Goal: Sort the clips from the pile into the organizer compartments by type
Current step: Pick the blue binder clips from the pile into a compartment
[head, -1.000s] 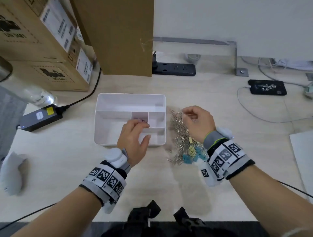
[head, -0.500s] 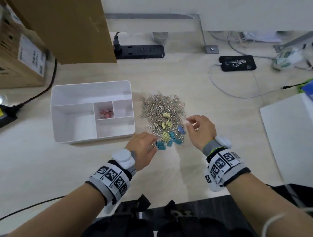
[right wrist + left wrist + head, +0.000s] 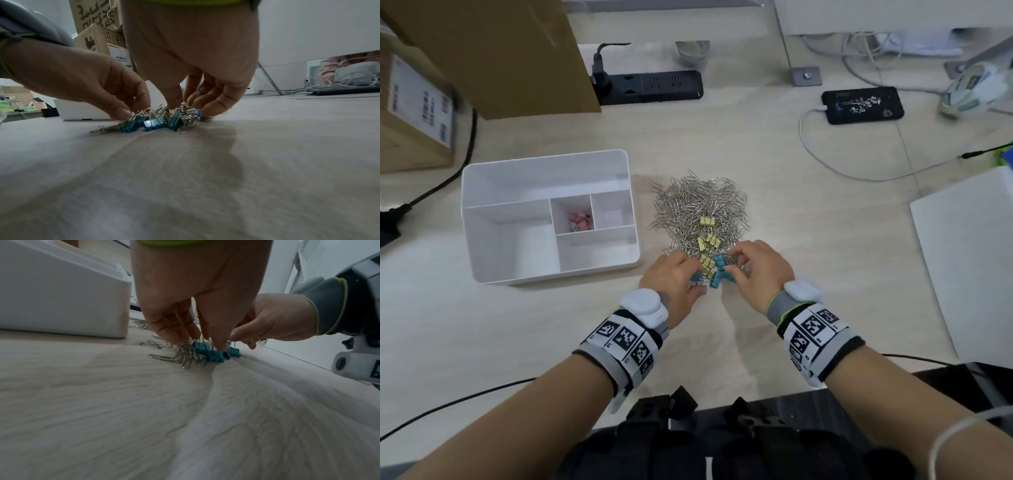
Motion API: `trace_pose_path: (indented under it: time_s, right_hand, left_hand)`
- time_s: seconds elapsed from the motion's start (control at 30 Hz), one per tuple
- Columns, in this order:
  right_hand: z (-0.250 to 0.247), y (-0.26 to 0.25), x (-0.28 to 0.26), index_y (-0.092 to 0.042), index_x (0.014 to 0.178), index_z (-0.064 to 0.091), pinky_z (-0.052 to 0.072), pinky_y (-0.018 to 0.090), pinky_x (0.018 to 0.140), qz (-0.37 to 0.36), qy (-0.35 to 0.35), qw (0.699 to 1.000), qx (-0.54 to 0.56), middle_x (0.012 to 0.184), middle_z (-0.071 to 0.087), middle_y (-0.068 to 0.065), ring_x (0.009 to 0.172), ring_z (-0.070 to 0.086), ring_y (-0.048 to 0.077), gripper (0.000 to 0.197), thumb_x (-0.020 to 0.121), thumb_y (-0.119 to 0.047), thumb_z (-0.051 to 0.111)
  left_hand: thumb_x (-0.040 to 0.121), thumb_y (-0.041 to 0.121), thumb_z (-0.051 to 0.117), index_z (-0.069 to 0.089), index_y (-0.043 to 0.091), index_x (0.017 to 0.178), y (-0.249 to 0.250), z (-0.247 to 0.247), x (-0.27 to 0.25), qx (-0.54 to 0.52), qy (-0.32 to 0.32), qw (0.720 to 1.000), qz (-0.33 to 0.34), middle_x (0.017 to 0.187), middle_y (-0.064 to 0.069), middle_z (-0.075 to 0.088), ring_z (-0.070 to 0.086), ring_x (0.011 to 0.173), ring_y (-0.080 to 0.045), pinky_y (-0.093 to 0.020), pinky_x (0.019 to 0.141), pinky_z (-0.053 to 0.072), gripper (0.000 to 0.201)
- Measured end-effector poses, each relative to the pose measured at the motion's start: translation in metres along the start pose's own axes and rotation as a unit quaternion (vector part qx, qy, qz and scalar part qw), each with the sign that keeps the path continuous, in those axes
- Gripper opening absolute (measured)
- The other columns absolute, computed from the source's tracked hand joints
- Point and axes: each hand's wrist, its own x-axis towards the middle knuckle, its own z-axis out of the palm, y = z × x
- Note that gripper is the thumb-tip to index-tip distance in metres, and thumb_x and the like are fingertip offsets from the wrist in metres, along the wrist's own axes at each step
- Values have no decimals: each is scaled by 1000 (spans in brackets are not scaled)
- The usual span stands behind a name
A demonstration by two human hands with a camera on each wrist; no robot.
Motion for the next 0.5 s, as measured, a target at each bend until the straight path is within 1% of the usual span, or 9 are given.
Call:
trace_pose_path:
  time_s: [0.1, 0.2, 0.23, 0.3, 0.37, 0.43, 0.5]
  right_hand:
    - [2, 1, -1, -31, 108, 58, 45, 29, 63, -3, -5, 1000, -8, 88, 54, -11, 76, 52, 14, 24, 86, -27, 66]
    - [7, 2, -4, -31, 111, 54, 42, 27, 63, -9, -15, 1000, -12, 88, 55, -12, 77, 50, 13, 30, 85, -25, 67]
    - [8, 2, -6, -31, 111, 54, 44, 28, 64, -8, -19, 1000, -8, 88, 57, -11, 77, 51, 15, 30, 85, -24, 67]
    - [8, 4, -8, -29, 111, 54, 48, 31, 67, -4, -21, 1000, 11, 88, 61, -9, 77, 55, 17, 29, 86, -21, 66]
    - [5, 6, -9, -27, 112, 54, 50, 32, 66, -3, -12, 999, 41, 83, 61, -11, 72, 55, 14, 30, 86, -19, 65]
    - [0, 5, -9, -27, 108, 55, 50, 30, 66, 3, -11, 997, 82, 78, 60, -11, 65, 54, 10, 28, 85, -15, 66]
    - [-6, 5, -8, -30, 100, 57, 49, 27, 66, 29, -19, 992, 124, 74, 60, -11, 61, 53, 5, 25, 84, -14, 67]
  left_hand:
    - [76, 21, 82, 73, 11, 100, 0, 4, 2, 19, 0, 1000, 0, 98, -10, 62, 57, 87, -33, -37, 70, 47, 28]
    - [79, 17, 79, 74, 12, 101, 0, 7, 2, 32, 1, 999, 4, 95, -11, 64, 56, 87, -34, -33, 69, 39, 24]
    - [81, 16, 77, 74, 13, 102, 0, 6, 2, 34, -1, 999, 5, 95, -10, 65, 56, 87, -34, -32, 69, 38, 22]
    - [82, 12, 75, 73, 12, 99, -2, 6, -1, 26, -4, 1000, 4, 91, -9, 67, 56, 85, -34, -35, 69, 41, 17]
    - [78, 9, 78, 73, 12, 90, -3, 6, -4, 3, 5, 1000, 6, 84, -7, 67, 57, 79, -34, -38, 66, 46, 13]
    - [78, 9, 79, 74, 13, 85, -5, 4, -7, -43, 3, 999, -8, 80, -2, 68, 59, 74, -28, -37, 64, 50, 10]
    - [79, 8, 79, 74, 15, 82, -5, 1, -8, -122, -2, 991, -59, 75, 7, 67, 60, 68, -13, -31, 63, 52, 8]
